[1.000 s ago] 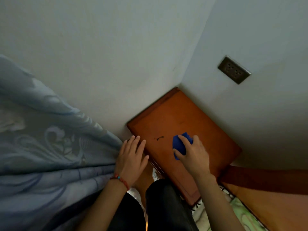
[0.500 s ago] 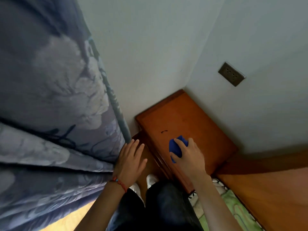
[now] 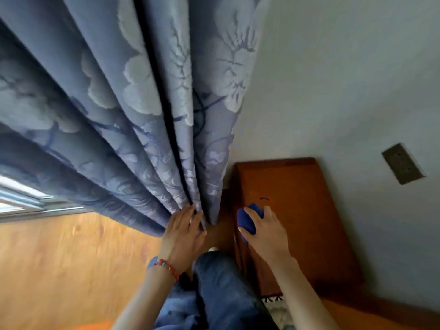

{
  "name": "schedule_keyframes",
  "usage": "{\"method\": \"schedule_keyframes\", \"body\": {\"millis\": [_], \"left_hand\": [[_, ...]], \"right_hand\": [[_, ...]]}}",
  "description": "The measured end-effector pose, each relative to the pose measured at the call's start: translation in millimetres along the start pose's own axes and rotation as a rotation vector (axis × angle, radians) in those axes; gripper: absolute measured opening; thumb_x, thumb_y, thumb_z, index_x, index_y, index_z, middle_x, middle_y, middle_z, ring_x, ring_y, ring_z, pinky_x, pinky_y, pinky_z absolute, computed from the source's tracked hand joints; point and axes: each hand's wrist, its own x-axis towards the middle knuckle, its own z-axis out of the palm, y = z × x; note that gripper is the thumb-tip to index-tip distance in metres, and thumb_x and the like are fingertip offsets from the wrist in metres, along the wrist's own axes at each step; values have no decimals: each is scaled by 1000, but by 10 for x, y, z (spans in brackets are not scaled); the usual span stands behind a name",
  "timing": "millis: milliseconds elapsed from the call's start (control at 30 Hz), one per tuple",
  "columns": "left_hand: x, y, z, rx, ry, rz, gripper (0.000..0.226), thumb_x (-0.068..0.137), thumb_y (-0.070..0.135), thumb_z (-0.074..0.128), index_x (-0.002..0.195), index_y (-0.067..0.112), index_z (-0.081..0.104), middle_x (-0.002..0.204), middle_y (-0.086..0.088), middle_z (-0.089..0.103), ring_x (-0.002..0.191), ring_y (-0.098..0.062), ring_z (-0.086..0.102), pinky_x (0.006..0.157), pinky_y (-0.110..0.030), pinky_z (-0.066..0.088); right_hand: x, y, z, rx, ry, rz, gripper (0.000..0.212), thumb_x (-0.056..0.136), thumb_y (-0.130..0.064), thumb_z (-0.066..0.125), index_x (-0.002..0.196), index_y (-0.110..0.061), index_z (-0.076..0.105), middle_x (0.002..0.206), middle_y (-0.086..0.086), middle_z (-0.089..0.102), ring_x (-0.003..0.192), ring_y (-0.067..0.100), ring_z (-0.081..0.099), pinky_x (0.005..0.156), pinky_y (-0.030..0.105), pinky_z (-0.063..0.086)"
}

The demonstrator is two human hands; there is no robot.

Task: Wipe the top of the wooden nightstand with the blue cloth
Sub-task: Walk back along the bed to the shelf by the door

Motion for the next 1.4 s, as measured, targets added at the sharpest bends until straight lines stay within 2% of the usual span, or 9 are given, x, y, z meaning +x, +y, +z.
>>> {"method": "schedule_keyframes", "body": {"millis": [67, 300, 400, 567, 667, 867, 1000, 1167, 1400], "left_hand": [[-214, -118, -24, -20, 36, -70, 50, 77, 32, 43, 108, 0, 65, 108, -24, 64, 98, -39, 62, 87, -44, 46], [-775, -803, -121, -3, 102, -288, 49, 79, 33, 44, 113, 2, 60, 114, -23, 62, 107, -39, 58, 97, -44, 31], [-948, -1154, -228, -23, 98, -369, 51, 81, 34, 41, 111, -1, 64, 115, -24, 62, 108, -40, 57, 91, -50, 44], [-1334, -1796, -432, -21, 144, -485, 58, 94, 39, 25, 107, -1, 66, 116, -23, 61, 108, -39, 58, 89, -53, 45], [-1640, -2180, -579, -15, 177, -589, 71, 97, 42, 11, 108, -2, 65, 116, -24, 61, 108, -39, 57, 88, -55, 44], [-2318, -2687, -803, -24, 246, -843, 72, 97, 43, 10, 110, -2, 64, 116, -25, 60, 109, -41, 56, 88, -57, 43], [-2805, -2845, -856, -64, 301, -1055, 59, 94, 41, 27, 112, -3, 63, 119, -25, 59, 109, -41, 56, 90, -56, 42], [-3139, -2923, -924, -111, 338, -1253, 72, 97, 44, 11, 112, -3, 63, 118, -25, 59, 109, -40, 56, 90, -53, 44], [-3199, -3255, -1096, -152, 378, -1469, 75, 96, 47, 11, 111, -4, 62, 117, -26, 60, 108, -41, 57, 89, -55, 44]], "right_hand": [[42, -192, 41, -10, -44, -74, 54, 79, -47, 59, 127, -27, 46, 111, 11, 50, 95, 29, 53, 73, 37, 47], [123, -1109, 153, -73, -53, -330, 54, 52, -35, 85, 101, -19, 67, 90, 16, 65, 72, 33, 64, 53, 33, 53], [194, -1548, 284, -88, -78, -392, 54, 56, -35, 82, 105, -19, 65, 96, 18, 64, 77, 36, 63, 56, 37, 53], [291, -2345, 577, -48, -162, -464, 54, 74, -42, 64, 124, -28, 50, 123, 15, 50, 110, 34, 49, 84, 38, 45], [356, -2844, 714, -24, -234, -527, 52, 76, -41, 62, 125, -28, 49, 121, 13, 50, 104, 32, 51, 80, 37, 46], [422, -3780, 864, -134, -228, -807, 54, 61, -34, 79, 109, -17, 62, 88, 17, 58, 74, 34, 58, 59, 35, 48], [460, -4404, 988, -190, -283, -966, 52, 69, -35, 71, 116, -19, 55, 98, 15, 53, 84, 34, 54, 64, 36, 45], [520, -5016, 1103, -223, -310, -1096, 49, 71, -36, 70, 116, -21, 56, 97, 13, 54, 81, 32, 54, 61, 35, 44], [846, -5863, 1293, -257, -340, -1267, 44, 69, -31, 71, 110, -19, 60, 89, 14, 55, 70, 34, 56, 54, 28, 35]]}}
